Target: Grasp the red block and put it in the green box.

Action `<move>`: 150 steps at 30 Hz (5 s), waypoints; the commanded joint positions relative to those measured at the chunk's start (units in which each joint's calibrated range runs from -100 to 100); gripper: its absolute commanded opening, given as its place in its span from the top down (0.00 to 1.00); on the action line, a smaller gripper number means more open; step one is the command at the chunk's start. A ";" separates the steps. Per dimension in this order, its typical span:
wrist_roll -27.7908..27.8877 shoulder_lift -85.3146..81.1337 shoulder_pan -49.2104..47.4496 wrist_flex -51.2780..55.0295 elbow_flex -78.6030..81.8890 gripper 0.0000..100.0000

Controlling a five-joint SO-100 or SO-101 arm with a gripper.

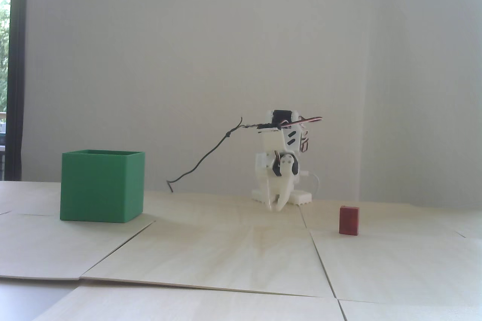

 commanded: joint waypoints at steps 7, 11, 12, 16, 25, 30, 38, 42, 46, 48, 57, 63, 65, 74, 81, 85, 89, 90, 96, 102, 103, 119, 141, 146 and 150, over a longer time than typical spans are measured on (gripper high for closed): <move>0.51 -0.18 -0.10 1.16 0.21 0.98; 0.51 -0.18 -0.10 1.16 0.21 0.98; 0.51 -0.18 -0.10 1.16 0.21 0.98; 0.51 -0.18 -0.10 1.16 0.21 0.98; 0.51 -0.18 -0.10 1.16 0.21 0.98; 0.51 -0.18 -0.10 1.16 0.21 0.98; 0.51 -0.18 -0.10 1.16 0.21 0.98; 0.51 -0.18 -0.10 1.16 0.21 0.98; 0.51 -0.18 -0.10 1.16 0.21 0.98; 0.51 -0.18 -0.10 1.16 0.21 0.98; 0.51 -0.18 -0.10 1.16 0.21 0.98; 0.51 -0.18 -0.10 1.16 0.21 0.98; 0.51 -0.18 -0.10 1.16 0.21 0.98; 0.51 -0.18 -0.10 1.16 0.21 0.98; 0.51 -0.18 -0.10 1.16 0.21 0.98; 0.51 -0.18 -0.10 1.16 0.21 0.98; 0.51 -0.18 -0.10 1.16 0.21 0.98; 0.51 -0.18 -0.10 1.16 0.21 0.98; 0.51 -0.18 -0.26 1.16 0.21 0.98; 0.61 -0.18 -0.50 1.08 0.21 0.98; 0.66 -0.26 -0.91 0.57 0.21 0.98; -1.06 22.41 -9.51 -6.43 -33.60 0.98; -3.19 89.05 5.13 -6.68 -107.96 0.83; -3.19 85.02 -3.72 -1.12 -104.85 0.83; -3.35 79.65 -12.49 3.18 -99.88 0.83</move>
